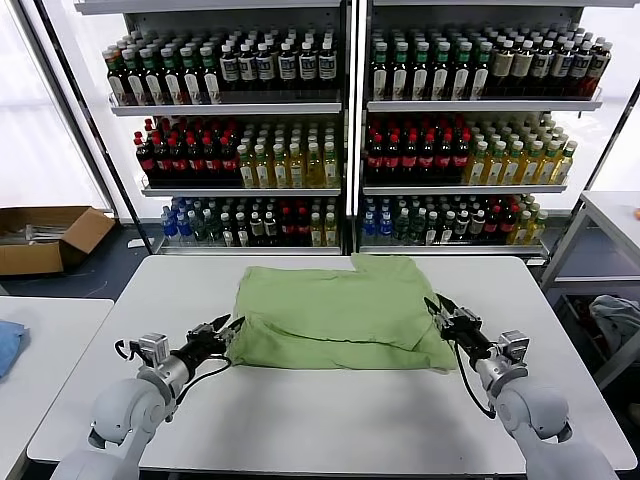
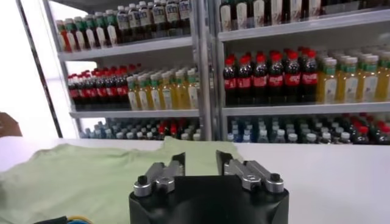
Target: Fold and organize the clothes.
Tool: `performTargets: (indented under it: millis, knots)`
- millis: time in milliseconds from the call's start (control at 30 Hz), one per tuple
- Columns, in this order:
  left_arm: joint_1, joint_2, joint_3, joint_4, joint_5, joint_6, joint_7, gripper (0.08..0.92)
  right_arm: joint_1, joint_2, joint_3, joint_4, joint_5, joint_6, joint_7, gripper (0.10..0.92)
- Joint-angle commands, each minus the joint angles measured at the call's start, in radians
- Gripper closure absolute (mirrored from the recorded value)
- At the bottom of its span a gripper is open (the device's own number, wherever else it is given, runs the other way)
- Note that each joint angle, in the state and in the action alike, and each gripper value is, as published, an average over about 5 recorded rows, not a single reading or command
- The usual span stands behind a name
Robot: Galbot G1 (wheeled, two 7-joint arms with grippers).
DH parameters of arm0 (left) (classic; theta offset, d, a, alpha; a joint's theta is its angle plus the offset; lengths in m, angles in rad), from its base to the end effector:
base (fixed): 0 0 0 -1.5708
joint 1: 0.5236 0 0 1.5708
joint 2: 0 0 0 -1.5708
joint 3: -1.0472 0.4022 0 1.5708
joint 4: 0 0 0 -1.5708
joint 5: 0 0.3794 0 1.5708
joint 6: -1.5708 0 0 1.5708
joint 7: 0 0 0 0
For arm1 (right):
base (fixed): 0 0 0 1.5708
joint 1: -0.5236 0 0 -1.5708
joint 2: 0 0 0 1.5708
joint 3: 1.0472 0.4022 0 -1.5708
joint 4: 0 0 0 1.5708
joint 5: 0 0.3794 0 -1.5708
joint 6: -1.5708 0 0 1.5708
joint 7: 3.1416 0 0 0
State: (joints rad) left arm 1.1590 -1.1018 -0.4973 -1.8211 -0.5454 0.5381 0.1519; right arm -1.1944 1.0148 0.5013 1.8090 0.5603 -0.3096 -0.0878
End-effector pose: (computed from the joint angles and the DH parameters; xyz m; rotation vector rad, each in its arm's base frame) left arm 0.3340 0.1307 -0.3186 -0.4220 -2.6693 0.1107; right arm 0.3250 -0.1580 -0.3211 0.3356 -2.8565 -0.0099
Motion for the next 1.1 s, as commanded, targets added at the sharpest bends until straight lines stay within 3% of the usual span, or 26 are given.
performTargets:
  millis: [33, 200, 267, 400, 533, 867, 1100]
  knots:
    - [0.06, -0.01, -0.03, -0.041, 0.001, 0.006, -0.011, 0.424, -0.23, -0.004, 0.101, 0.106, -0.082, -0.049, 0.018, 0.387]
    - [0.112, -0.026, -0.005, -0.04, 0.049, -0.003, -0.01, 0.277, -0.286, 0.026, 0.102, 0.103, -0.101, -0.079, 0.03, 0.248]
    - [0.112, -0.039, 0.007, -0.019, 0.072, -0.009, -0.01, 0.231, -0.297, 0.031, 0.096, 0.109, -0.102, -0.078, 0.021, 0.243]
    - [0.1, -0.058, 0.02, 0.024, 0.093, -0.018, -0.01, 0.182, -0.295, 0.043, 0.074, 0.123, -0.107, -0.076, 0.012, 0.335]
    - [0.089, -0.064, 0.025, 0.046, 0.092, -0.025, 0.004, 0.193, -0.28, 0.053, 0.05, 0.116, -0.125, -0.079, 0.016, 0.447]
    - [0.081, -0.069, 0.028, 0.079, 0.091, -0.033, 0.061, 0.459, -0.26, 0.062, 0.034, 0.089, -0.121, -0.063, 0.025, 0.742]
    - [0.088, -0.052, 0.019, 0.067, 0.088, -0.035, 0.073, 0.667, -0.266, 0.055, 0.043, 0.101, -0.101, -0.054, 0.015, 0.9]
